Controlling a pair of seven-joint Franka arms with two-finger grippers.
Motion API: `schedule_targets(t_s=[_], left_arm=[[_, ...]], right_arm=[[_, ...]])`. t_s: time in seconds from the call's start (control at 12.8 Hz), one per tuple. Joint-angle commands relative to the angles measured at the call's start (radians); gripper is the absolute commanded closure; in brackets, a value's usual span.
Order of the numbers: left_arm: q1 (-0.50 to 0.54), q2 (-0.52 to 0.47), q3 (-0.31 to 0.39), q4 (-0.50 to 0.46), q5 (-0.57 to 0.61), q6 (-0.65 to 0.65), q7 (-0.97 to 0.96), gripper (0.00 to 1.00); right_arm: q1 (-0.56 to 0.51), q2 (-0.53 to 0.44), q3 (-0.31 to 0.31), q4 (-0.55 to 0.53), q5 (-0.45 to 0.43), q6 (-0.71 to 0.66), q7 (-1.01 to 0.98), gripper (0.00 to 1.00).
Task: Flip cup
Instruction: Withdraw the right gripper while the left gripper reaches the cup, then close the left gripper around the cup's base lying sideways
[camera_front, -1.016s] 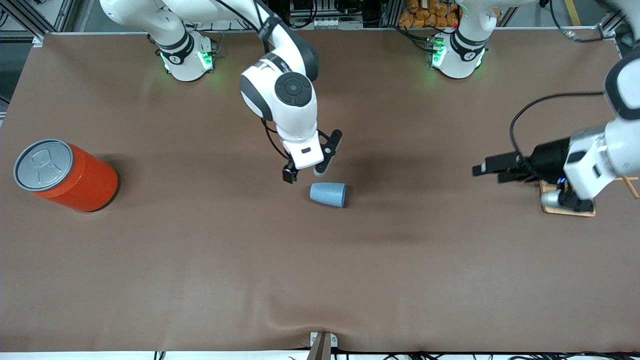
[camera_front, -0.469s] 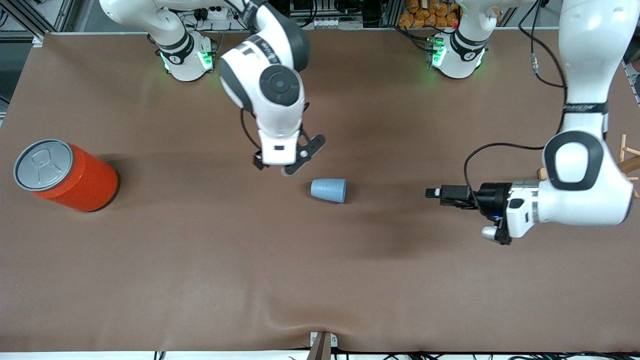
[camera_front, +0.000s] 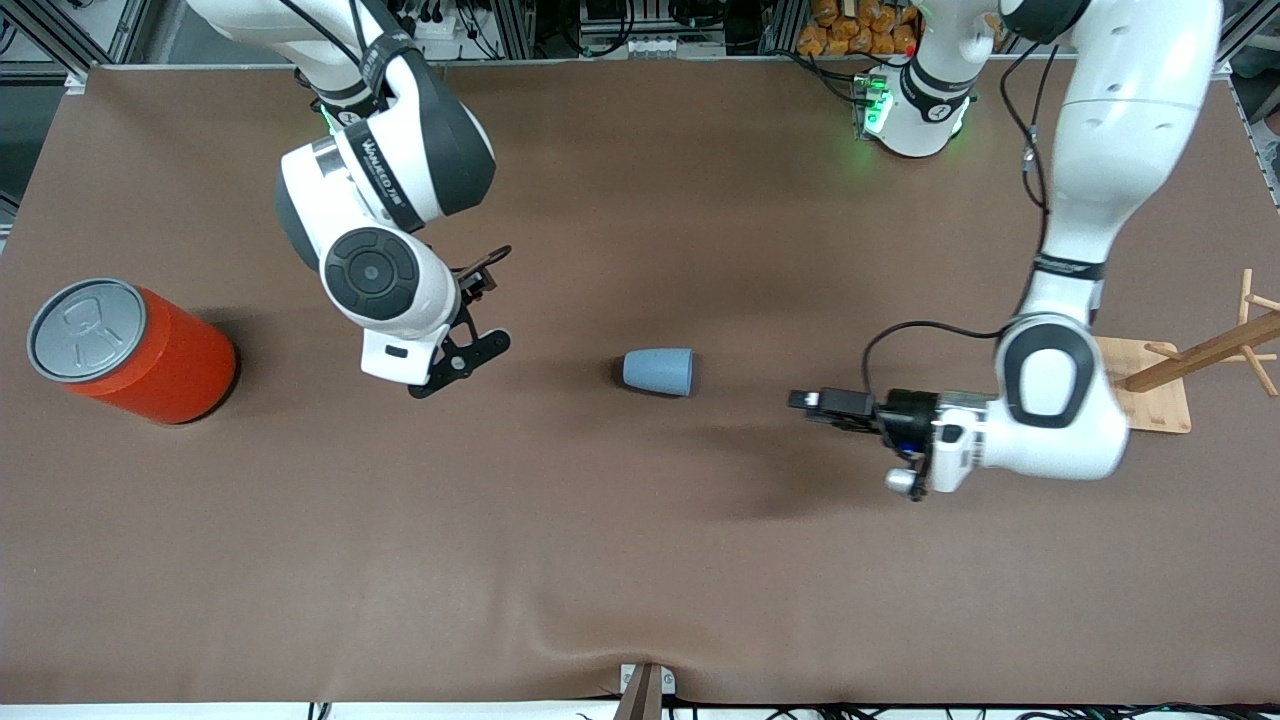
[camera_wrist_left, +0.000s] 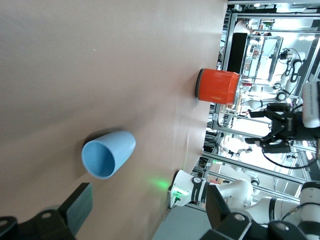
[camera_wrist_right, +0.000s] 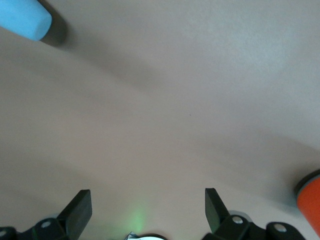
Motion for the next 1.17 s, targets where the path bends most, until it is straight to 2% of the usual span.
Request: schedule_targets(t_s=[0.0, 0.23, 0.31, 0.47, 0.62, 0.86, 1.09], left_arm=[[-0.071, -0.012, 0.002, -0.101, -0.071, 0.08, 0.071, 0.0], [-0.063, -0.018, 0.002, -0.184, -0.069, 0.08, 0.165, 0.0], [-0.065, -0.018, 0.002, -0.199, -0.071, 0.08, 0.184, 0.0], [-0.077, -0.005, -0.004, -0.21, -0.118, 0.08, 0.188, 0.0], [-0.125, 0.017, -0.004, -0.208, -0.199, 0.09, 0.191, 0.0], [-0.162, 0.04, -0.004, -0.208, -0.241, 0.144, 0.191, 0.0], [-0.174, 0.069, -0.004, -0.204, -0.244, 0.152, 0.205, 0.0]], right_arm=[[-0.019, -0.094, 0.001, -0.131, 0.009, 0.031, 0.014, 0.0], [-0.087, -0.238, 0.001, -0.347, 0.009, 0.164, 0.012, 0.0], [-0.116, -0.263, 0.001, -0.389, 0.007, 0.18, 0.012, 0.0], [-0.186, -0.289, 0.0, -0.424, 0.007, 0.182, 0.012, 0.0], [-0.32, -0.303, 0.003, -0.435, 0.009, 0.18, -0.006, 0.0], [-0.395, -0.361, 0.001, -0.464, 0.007, 0.192, -0.064, 0.0], [-0.472, -0.446, 0.003, -0.59, 0.007, 0.33, -0.192, 0.0]])
